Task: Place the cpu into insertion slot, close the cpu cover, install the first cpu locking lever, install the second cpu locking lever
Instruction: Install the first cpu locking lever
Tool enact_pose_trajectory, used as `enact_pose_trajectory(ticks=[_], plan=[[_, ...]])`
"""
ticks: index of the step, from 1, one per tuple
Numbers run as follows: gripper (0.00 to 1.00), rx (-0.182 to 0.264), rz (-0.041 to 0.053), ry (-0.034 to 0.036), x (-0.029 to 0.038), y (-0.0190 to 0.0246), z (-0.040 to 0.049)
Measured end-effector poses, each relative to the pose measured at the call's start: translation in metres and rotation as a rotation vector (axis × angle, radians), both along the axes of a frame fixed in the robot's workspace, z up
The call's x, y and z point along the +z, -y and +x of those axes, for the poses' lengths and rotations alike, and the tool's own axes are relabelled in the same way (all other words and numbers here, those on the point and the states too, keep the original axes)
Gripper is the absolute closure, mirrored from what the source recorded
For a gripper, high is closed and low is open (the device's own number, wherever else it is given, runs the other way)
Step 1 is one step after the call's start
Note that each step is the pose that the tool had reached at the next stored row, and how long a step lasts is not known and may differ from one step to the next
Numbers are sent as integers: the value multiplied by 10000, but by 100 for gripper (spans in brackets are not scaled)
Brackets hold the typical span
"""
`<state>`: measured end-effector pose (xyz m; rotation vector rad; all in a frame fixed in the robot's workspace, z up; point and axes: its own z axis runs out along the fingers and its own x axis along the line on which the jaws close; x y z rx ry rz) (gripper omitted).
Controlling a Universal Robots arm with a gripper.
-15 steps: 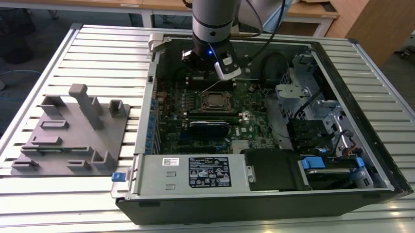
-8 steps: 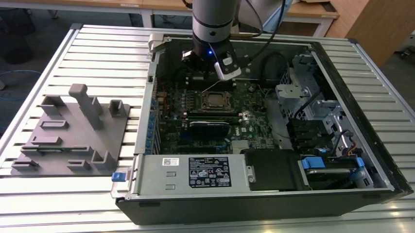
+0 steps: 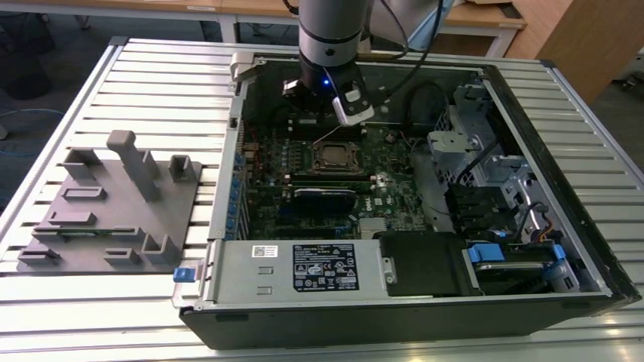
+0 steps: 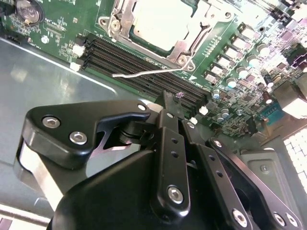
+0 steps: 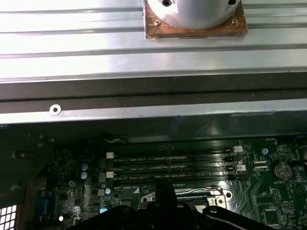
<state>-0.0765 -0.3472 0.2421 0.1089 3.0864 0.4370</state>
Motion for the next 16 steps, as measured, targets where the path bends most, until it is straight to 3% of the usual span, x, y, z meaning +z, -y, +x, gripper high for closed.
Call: enact_pose_trajectory(ticks=[8,16], plan=[[90,-95,-292,1,-15,-8,13],[90,-116,-363,0,-31,-19,56]])
